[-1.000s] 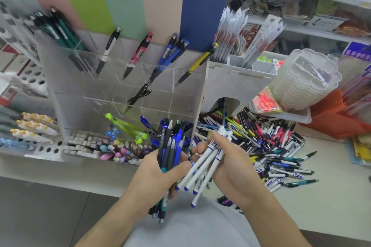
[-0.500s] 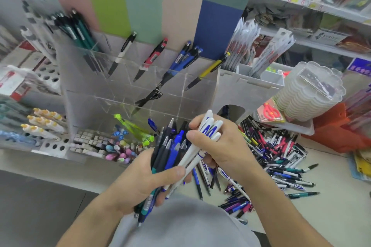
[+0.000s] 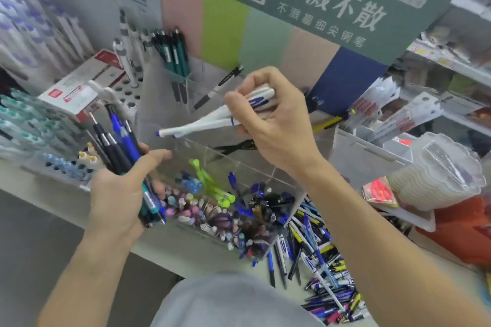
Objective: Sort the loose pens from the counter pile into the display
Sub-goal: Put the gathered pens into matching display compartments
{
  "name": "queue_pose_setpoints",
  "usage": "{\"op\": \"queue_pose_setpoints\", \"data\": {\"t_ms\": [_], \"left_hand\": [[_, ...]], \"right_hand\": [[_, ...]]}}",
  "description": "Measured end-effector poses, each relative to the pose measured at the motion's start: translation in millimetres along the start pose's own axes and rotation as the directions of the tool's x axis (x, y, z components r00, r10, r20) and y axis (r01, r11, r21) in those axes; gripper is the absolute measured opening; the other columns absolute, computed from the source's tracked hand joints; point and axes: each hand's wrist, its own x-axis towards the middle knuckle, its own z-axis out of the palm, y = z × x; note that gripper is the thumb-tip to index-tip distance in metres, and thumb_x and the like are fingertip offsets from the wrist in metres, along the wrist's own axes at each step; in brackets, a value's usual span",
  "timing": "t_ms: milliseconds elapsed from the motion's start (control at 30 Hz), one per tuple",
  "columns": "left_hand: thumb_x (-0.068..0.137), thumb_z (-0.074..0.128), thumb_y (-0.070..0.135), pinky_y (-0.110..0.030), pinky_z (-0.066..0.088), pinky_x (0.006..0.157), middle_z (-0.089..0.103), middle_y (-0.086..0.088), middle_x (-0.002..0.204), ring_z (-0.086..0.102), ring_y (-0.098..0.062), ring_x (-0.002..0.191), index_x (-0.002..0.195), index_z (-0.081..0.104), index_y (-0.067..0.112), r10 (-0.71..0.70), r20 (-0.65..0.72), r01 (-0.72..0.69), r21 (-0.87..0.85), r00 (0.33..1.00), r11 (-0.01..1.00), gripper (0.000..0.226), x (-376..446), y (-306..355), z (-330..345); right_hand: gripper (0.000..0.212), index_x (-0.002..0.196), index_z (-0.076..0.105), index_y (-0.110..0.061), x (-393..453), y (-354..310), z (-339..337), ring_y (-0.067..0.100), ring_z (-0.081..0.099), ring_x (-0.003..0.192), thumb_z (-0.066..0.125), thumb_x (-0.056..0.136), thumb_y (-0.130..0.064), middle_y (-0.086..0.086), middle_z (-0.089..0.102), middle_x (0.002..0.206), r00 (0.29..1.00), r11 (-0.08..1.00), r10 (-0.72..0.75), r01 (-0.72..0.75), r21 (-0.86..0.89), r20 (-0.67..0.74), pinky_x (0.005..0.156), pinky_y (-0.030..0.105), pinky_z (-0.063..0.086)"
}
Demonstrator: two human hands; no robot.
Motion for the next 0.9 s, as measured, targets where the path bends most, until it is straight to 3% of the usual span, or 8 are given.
{"op": "queue_pose_setpoints", "data": {"t_ms": [100,200,300,400,533,733,833,900], "left_hand": [[0.090,0.066,0.004,-0.019,0.038,0.038,0.069,-0.001,0.069,0.044,-0.011,0.036,0.081,0.057,0.022,0.002,-0.058,-0.004,-0.031,0.998,1.000,0.022,7,-1,-10],[0.089,0.066,0.004,-0.021,0.038,0.037,0.065,-0.005,0.065,0.044,-0.014,0.037,0.081,0.059,0.020,-0.032,-0.038,0.032,0.006,0.999,0.999,0.019,3,-7,-15],[0.089,0.065,0.002,-0.021,0.038,0.037,0.068,-0.009,0.073,0.043,-0.014,0.037,0.083,0.057,0.018,-0.058,-0.034,0.058,0.003,0.998,0.998,0.018,-1,-14,-19],[0.091,0.062,0.001,-0.022,0.039,0.037,0.072,-0.007,0.077,0.044,-0.014,0.037,0.085,0.056,0.016,-0.074,-0.033,0.074,-0.004,0.997,0.997,0.018,-2,-18,-19],[0.091,0.062,0.001,-0.024,0.040,0.038,0.069,-0.007,0.074,0.044,-0.016,0.038,0.088,0.056,0.015,-0.076,0.026,0.076,-0.013,0.997,0.997,0.015,-2,-19,-16],[0.082,0.070,0.016,-0.027,0.044,0.042,0.053,-0.007,0.070,0.045,-0.017,0.044,0.086,0.057,0.017,-0.081,0.233,0.100,-0.071,0.969,0.992,0.013,-6,-17,-10],[0.083,0.064,0.018,-0.028,0.046,0.045,0.051,-0.006,0.071,0.046,-0.018,0.046,0.097,0.054,0.013,-0.122,0.301,0.167,-0.129,0.946,0.977,0.017,-13,-21,-4],[0.080,0.076,0.026,-0.030,0.049,0.047,0.054,-0.007,0.074,0.051,-0.019,0.050,0.103,0.057,0.011,-0.173,0.392,0.245,-0.142,0.903,0.959,0.033,-18,-25,1]], "right_hand": [[0.016,0.091,0.058,-0.006,29,3,27,0.018,0.064,0.065,0.073,0.092,-0.011,0.008,0.065,0.081,0.958,0.942,-0.287,0.279,-0.187,-0.015,0.060,0.029,0.055],[0.016,0.089,0.062,0.004,52,18,47,0.025,0.056,0.070,0.074,0.089,-0.006,0.014,0.060,0.088,0.842,0.757,-0.511,0.536,-0.374,0.172,0.063,0.030,0.048],[0.014,0.091,0.063,0.004,62,37,59,0.030,0.054,0.062,0.071,0.090,-0.007,0.017,0.058,0.091,0.720,0.575,-0.532,0.694,-0.434,0.446,0.054,0.041,0.049],[0.015,0.093,0.061,0.003,63,51,69,0.032,0.057,0.065,0.072,0.088,-0.006,0.018,0.058,0.093,0.653,0.528,-0.453,0.745,-0.408,0.607,0.054,0.044,0.051],[0.020,0.097,0.063,0.000,63,62,84,0.029,0.061,0.079,0.077,0.086,-0.009,0.015,0.062,0.097,0.745,0.680,-0.267,0.595,-0.428,0.612,0.069,0.044,0.052],[0.056,0.133,0.056,-0.007,40,60,81,0.026,0.060,0.098,0.081,0.084,-0.019,0.012,0.062,0.115,0.925,0.791,-0.096,0.295,-0.536,0.368,0.083,0.037,0.049],[0.034,0.124,0.061,-0.008,7,46,67,0.015,0.059,0.087,0.071,0.092,-0.013,0.006,0.062,0.108,0.972,0.828,-0.156,0.225,-0.513,0.175,0.078,0.028,0.048],[0.018,0.115,0.065,-0.011,-20,32,53,0.007,0.060,0.080,0.065,0.097,-0.016,-0.001,0.067,0.097,0.997,0.930,-0.018,0.042,-0.365,0.069,0.076,0.023,0.049]]}}
